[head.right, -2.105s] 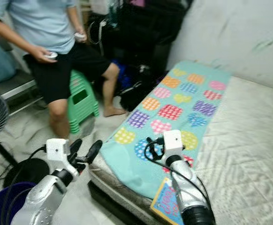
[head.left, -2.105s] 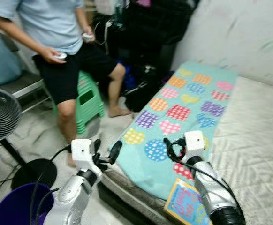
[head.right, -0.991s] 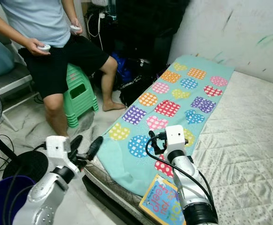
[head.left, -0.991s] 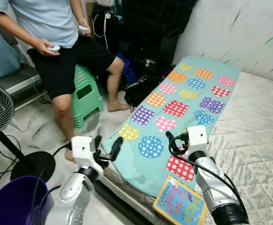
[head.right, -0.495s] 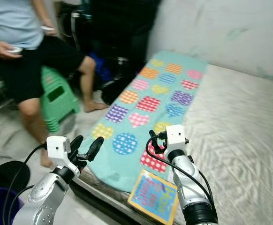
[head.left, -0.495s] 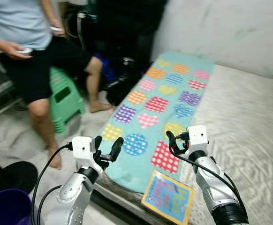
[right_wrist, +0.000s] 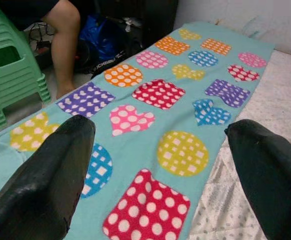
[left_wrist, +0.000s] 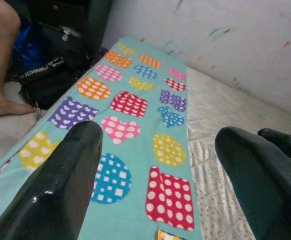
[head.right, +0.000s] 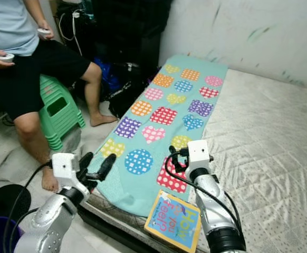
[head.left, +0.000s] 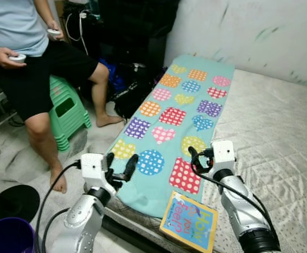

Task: Clean up the room

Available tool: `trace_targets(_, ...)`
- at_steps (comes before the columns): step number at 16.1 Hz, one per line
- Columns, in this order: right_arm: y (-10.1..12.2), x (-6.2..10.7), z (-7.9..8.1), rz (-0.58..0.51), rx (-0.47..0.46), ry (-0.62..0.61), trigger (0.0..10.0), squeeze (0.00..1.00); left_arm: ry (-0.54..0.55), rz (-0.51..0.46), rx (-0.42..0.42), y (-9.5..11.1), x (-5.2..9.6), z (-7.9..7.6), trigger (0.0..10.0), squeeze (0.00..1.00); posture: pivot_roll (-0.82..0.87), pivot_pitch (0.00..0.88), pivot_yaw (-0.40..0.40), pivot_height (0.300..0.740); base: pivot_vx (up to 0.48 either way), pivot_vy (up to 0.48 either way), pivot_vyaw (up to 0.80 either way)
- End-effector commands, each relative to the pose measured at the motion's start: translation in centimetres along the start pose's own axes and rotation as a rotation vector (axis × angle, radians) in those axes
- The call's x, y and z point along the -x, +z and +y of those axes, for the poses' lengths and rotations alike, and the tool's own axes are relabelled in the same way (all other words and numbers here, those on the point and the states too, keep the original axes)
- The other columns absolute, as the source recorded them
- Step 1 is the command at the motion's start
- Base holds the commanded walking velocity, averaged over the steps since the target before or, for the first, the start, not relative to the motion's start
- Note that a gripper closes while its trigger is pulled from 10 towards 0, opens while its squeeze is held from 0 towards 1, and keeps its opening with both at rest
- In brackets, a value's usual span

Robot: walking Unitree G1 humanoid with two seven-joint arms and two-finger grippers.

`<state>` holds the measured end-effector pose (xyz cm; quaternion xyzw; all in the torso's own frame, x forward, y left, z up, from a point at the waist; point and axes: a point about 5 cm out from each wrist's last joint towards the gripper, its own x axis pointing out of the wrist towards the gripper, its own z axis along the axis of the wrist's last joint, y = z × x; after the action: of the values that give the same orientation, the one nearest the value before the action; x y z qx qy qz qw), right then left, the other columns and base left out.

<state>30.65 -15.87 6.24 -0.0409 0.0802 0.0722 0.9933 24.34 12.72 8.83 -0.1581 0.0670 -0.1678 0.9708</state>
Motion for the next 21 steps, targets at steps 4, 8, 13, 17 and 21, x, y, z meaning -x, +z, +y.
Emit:
trace_targets(4, 0.52, -0.07, -0.06, -0.027, 0.014, 0.0, 10.0, 0.0, 0.045, 0.011, -0.006, -0.08, -0.09, 0.43, 10.0, 0.0, -0.09, 0.0, -0.009, 0.74, 0.0, 0.0, 0.0)
trace_targets(8, 0.3, 0.03, -0.04, -0.018, 0.015, 0.003, 10.0, 0.0, 0.037, 0.017, -0.009, -0.15, -0.07, 0.34, 10.0, 0.0, -0.09, 0.0, -0.009, 0.74, 0.0, 0.0, 0.0)
trace_targets(13, 0.12, 0.05, -0.13, -0.012, 0.019, 0.002, 10.0, 0.0, 0.04, 0.022, -0.012, -0.24, -0.11, 0.34, 10.0, 0.0, -0.08, 0.0, -0.011, 0.74, -0.206, 0.0, 0.0)
trace_targets(17, 0.11, -0.03, -0.15, -0.011, 0.023, 0.003, 10.0, 0.0, 0.018, 0.009, 0.005, -0.16, -0.1, 0.27, 10.0, 0.0, -0.08, 0.0, -0.011, 0.74, 0.0, 0.0, 0.0)
trace_targets(21, 0.1, -0.06, -0.21, -0.011, 0.027, 0.001, 10.0, 0.0, -0.002, 0.0, 0.009, -0.04, -0.08, 0.12, 10.0, 0.0, -0.09, 0.0, -0.01, 0.74, 0.0, 0.0, 0.0)
